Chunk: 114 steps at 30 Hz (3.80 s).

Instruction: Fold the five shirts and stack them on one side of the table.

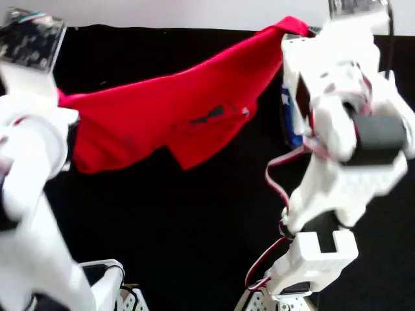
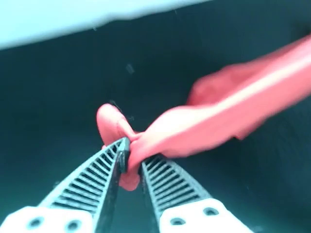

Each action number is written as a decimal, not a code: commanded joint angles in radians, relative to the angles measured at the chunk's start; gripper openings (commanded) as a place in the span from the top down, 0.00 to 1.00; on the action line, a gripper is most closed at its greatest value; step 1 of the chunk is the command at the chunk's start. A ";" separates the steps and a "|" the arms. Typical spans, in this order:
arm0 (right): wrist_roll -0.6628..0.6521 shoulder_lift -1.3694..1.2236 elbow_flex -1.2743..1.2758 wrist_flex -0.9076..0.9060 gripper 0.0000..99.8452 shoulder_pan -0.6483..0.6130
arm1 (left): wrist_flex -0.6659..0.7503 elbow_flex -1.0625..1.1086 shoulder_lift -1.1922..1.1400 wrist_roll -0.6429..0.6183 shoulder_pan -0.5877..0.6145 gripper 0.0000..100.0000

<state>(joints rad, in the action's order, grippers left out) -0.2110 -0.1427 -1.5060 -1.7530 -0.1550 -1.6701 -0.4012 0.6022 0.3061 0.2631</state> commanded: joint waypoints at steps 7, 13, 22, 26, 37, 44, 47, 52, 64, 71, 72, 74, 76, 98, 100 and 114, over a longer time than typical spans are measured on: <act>-0.014 0.044 -0.197 -0.010 0.99 -0.013 | 0.080 -0.025 0.171 -0.009 0.012 0.99; -0.015 0.157 -0.196 -0.010 0.99 -0.015 | 0.101 -0.035 0.180 -0.012 0.012 0.99; -0.017 0.387 -0.194 -0.010 0.99 -0.013 | 0.158 -0.004 0.183 -0.012 0.053 0.99; -0.017 0.389 -0.193 -0.010 0.99 -0.013 | 0.215 0.130 0.191 -0.012 0.054 0.99; -0.017 0.437 -0.194 -0.010 0.99 -0.013 | 0.215 0.110 0.340 -0.014 0.056 0.99; -0.017 0.492 -0.194 -0.010 0.99 -0.013 | 0.218 0.111 0.478 -0.014 0.056 0.99; -0.014 0.476 -0.177 -0.010 0.99 -0.016 | 0.215 0.113 0.495 -0.009 0.056 0.99; -0.008 0.377 -0.016 -0.007 0.99 -0.024 | 0.221 0.214 0.437 -0.009 0.142 0.99; -0.014 -0.328 0.038 0.225 0.99 -0.088 | 0.539 0.541 -0.139 0.069 0.162 0.99; -0.014 -0.421 0.047 0.377 0.99 -0.091 | 0.448 0.047 -0.556 0.172 0.176 0.99; -0.014 -0.421 0.047 0.392 0.99 -0.091 | 0.407 -0.033 -0.601 0.189 0.176 0.99; -0.014 -0.426 0.050 0.427 0.99 -0.091 | 0.333 -0.177 -0.687 0.222 0.179 0.99; -0.014 -0.433 0.081 0.464 0.99 -0.091 | 0.282 -0.288 -0.769 0.252 0.180 0.99; -0.009 -0.911 0.278 0.717 0.99 -0.259 | 0.199 -0.644 -1.394 0.285 0.265 0.99; -0.009 -0.912 0.251 0.656 0.99 -0.260 | 0.195 -0.644 -1.417 0.285 0.265 0.99; 0.213 -0.911 -0.268 0.182 0.78 -0.335 | 0.195 -0.644 -1.438 0.288 0.266 0.99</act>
<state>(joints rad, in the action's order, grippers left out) -0.0974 -1.0694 -1.6287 -1.5858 -0.4879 -1.4676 -1.0058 -0.8462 0.5869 0.5240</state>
